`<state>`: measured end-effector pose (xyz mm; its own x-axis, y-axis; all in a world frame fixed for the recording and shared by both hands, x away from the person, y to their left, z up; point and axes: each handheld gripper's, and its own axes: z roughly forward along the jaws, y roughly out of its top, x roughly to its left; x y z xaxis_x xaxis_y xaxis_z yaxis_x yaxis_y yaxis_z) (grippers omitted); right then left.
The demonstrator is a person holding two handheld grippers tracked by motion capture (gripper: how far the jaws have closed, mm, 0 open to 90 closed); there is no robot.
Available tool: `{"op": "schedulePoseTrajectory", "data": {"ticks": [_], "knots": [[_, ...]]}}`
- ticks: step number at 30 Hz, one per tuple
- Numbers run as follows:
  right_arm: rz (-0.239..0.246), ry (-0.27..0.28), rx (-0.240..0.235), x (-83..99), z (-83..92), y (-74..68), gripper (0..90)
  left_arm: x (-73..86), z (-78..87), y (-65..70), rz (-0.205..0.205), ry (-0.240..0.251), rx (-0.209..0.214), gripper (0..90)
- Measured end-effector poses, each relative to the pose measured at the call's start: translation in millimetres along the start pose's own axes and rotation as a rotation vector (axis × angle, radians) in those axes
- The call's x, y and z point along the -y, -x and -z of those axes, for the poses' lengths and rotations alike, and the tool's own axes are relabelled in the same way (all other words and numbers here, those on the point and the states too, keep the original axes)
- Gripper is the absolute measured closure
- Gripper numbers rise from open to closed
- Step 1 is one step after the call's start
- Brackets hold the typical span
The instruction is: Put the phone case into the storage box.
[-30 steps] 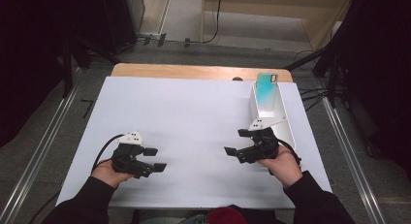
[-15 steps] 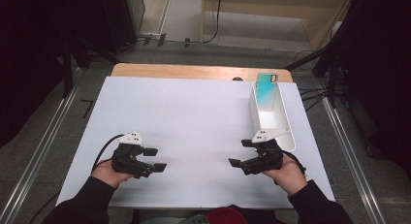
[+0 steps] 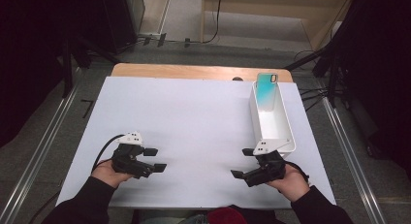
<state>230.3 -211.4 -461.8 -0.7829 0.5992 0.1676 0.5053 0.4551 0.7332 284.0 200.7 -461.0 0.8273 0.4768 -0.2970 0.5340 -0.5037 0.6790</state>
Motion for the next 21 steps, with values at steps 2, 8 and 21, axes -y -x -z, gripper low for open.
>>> {"op": "schedulePoseTrajectory", "data": {"ticks": [2,8,21], "knots": [[0.008,0.0,-0.005,2.1,0.9,-1.1,13.4,0.0,0.2,-0.1,-0.001,-0.001,0.001,26.6],[0.013,-0.01,0.001,9.5,3.6,-2.1,13.4,0.1,0.2,0.2,-0.001,0.0,0.0,26.6],[-0.002,-0.013,0.026,23.1,14.2,0.8,13.4,0.1,0.2,0.6,-0.001,0.0,-0.002,26.6]]}}
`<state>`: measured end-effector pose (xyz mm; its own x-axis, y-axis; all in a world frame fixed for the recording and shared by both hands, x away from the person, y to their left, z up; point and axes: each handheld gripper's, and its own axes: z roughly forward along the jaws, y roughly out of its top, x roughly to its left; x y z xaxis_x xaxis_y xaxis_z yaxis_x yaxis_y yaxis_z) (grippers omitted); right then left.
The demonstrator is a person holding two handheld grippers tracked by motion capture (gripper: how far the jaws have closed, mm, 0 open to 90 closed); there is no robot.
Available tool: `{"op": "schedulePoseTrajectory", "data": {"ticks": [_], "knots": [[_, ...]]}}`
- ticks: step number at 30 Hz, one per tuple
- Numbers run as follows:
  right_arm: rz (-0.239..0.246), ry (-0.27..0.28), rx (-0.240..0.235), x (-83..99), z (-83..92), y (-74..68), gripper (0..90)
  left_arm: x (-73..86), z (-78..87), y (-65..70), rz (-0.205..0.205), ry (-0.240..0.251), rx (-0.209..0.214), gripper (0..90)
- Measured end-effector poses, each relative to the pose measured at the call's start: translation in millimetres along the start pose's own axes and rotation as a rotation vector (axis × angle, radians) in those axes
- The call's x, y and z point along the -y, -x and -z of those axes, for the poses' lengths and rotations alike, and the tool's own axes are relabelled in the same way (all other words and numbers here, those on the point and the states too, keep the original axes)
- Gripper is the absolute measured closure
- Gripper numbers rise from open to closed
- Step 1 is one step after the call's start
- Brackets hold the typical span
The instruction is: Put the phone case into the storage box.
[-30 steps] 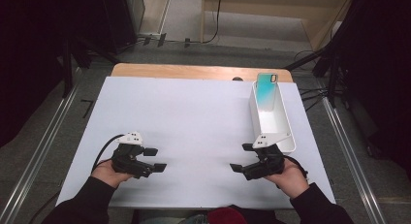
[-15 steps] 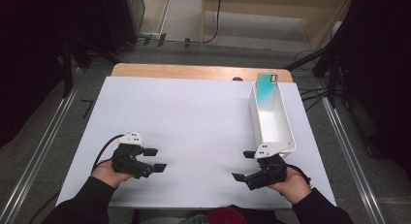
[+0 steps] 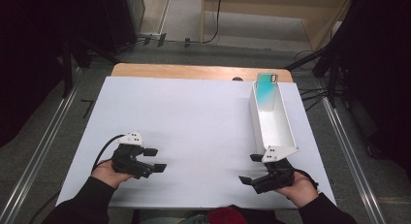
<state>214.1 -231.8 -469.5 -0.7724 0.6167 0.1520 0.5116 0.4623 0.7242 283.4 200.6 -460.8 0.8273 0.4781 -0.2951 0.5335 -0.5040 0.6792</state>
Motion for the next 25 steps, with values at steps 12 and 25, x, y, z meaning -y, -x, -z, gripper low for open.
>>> {"op": "schedulePoseTrajectory", "data": {"ticks": [12,25], "knots": [[-0.001,-0.015,0.009,3.3,0.9,2.8,13.4,0.1,-0.1,0.3,0.003,0.0,0.002,26.6],[-0.012,-0.029,0.011,4.0,0.1,4.5,13.4,0.0,-0.3,0.2,0.001,-0.002,0.004,26.6]]}}
